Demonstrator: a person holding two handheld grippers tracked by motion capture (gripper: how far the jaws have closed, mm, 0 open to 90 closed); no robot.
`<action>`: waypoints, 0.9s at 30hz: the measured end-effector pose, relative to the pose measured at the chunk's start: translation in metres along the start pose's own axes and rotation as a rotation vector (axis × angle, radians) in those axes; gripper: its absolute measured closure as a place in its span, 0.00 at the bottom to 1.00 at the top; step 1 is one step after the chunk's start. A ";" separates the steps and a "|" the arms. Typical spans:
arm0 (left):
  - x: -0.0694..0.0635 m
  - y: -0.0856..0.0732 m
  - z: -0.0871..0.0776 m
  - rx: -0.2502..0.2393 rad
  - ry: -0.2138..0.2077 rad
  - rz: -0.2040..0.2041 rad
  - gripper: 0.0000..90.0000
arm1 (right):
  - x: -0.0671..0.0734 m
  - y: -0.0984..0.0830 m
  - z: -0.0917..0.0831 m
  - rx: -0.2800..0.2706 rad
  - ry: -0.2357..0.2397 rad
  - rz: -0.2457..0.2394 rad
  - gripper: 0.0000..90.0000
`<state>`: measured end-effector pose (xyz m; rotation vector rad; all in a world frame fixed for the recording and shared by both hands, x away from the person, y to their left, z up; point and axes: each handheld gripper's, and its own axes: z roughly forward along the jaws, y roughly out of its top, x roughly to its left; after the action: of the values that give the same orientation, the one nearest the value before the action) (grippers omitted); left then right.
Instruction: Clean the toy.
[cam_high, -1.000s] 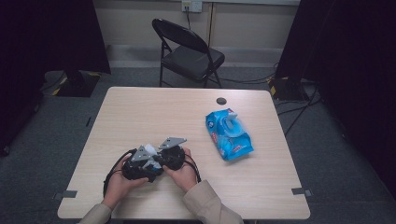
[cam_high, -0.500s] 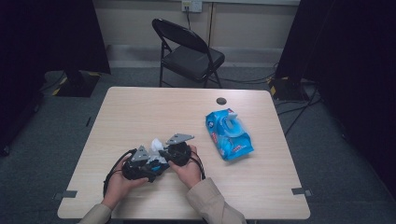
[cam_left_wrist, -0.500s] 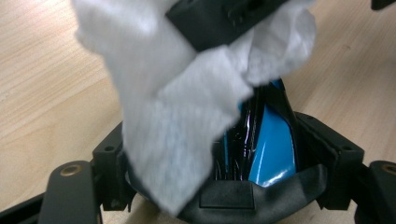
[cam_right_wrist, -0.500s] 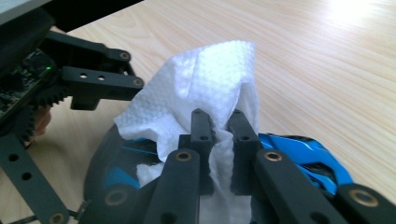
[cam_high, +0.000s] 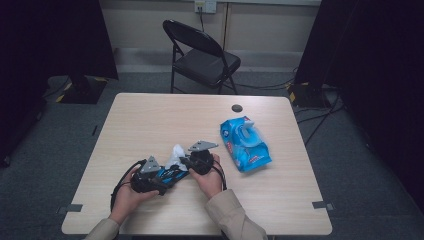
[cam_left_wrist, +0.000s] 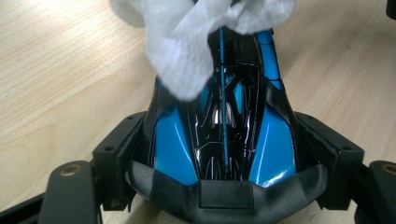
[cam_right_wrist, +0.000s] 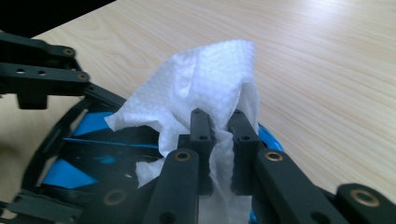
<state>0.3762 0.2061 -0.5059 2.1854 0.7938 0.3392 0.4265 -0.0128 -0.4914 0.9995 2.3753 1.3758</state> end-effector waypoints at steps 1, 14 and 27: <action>0.000 0.000 0.000 -0.001 0.000 -0.001 0.27 | -0.002 -0.001 -0.001 0.001 -0.008 0.000 0.93; 0.000 0.000 0.000 0.000 0.000 0.000 0.27 | -0.019 -0.010 -0.009 -0.002 -0.076 0.007 0.92; 0.000 0.000 0.000 0.000 0.001 -0.001 0.27 | -0.033 -0.020 -0.014 0.021 -0.118 0.033 0.92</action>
<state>0.3761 0.2061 -0.5059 2.1848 0.7957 0.3392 0.4352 -0.0508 -0.5050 1.0984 2.3019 1.2673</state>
